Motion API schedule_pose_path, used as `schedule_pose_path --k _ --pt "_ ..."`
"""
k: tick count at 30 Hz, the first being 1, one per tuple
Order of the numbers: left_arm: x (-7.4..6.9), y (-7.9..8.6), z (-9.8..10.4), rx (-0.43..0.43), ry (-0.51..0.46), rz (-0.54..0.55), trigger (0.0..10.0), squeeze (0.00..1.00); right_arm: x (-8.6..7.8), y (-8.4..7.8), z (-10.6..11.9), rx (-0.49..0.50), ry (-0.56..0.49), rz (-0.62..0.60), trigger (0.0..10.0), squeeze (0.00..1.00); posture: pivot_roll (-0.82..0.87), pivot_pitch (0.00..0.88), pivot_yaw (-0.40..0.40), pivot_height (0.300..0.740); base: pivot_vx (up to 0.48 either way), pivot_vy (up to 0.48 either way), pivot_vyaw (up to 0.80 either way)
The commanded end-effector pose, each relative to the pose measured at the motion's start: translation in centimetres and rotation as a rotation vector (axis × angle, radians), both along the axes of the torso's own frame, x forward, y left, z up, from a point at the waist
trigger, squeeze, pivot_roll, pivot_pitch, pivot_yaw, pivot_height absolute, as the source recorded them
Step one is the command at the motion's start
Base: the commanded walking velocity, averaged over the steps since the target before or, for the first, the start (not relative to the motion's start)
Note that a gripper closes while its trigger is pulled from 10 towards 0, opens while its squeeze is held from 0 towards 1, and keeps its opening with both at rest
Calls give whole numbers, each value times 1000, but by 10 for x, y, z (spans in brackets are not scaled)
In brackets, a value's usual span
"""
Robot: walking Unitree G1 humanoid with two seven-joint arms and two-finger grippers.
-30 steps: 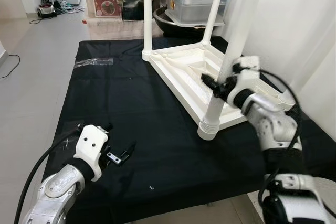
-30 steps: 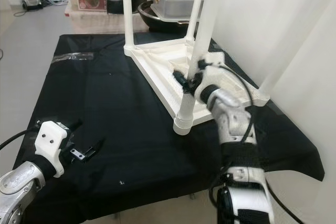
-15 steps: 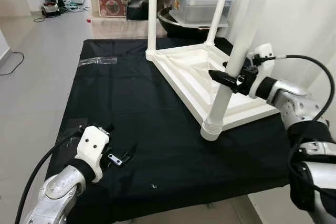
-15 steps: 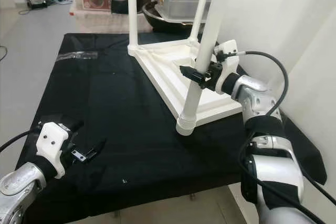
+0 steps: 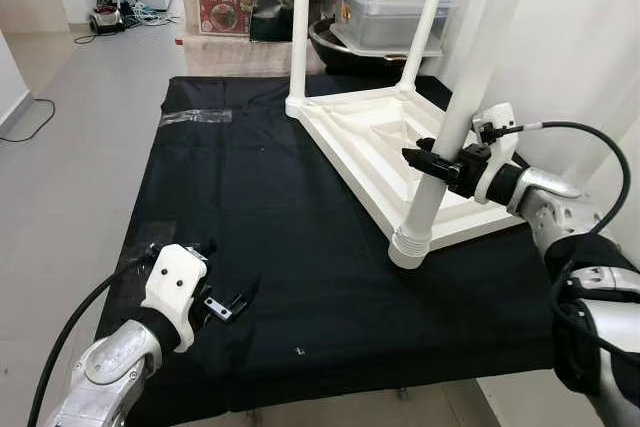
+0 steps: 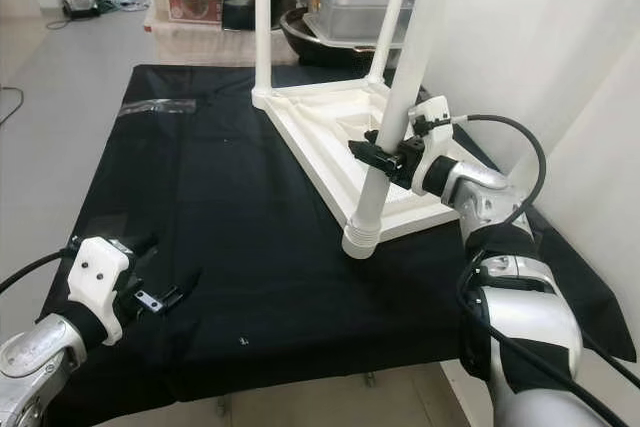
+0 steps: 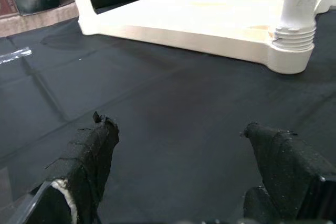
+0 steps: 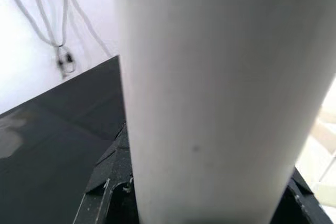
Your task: Building children table
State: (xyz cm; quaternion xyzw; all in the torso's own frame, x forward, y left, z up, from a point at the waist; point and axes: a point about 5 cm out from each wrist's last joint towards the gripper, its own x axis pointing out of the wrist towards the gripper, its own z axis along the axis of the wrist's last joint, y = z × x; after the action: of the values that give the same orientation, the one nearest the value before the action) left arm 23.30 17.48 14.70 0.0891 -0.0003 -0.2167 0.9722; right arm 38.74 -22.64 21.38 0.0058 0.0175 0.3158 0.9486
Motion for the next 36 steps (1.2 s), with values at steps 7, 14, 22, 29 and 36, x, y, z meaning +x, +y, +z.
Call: schedule_pose_path --k 7,14,22,29,36 --pt "2 -3 2 -5 -4 -20 10000 0 2 19 -43 155 197 -730 0 0 86 0 -86 740 0 0 0" --pt "5 -7 4 -24 -13 -22 10000 0 -37 100 -58 211 168 -748 0 0 90 0 -78 740 0 0 0" --pt "6 -4 3 -23 -16 -11 10000 0 -35 120 -40 146 81 -550 0 0 86 0 -92 740 0 0 0" --pt "3 -11 0 -40 -10 -4 10000 0 -19 93 -31 74 74 -434 0 0 81 0 -104 740 0 0 0" --pt "5 -10 -1 -42 -8 -4 10000 0 3 34 -11 15 97 -365 0 0 62 0 -101 740 0 0 0"
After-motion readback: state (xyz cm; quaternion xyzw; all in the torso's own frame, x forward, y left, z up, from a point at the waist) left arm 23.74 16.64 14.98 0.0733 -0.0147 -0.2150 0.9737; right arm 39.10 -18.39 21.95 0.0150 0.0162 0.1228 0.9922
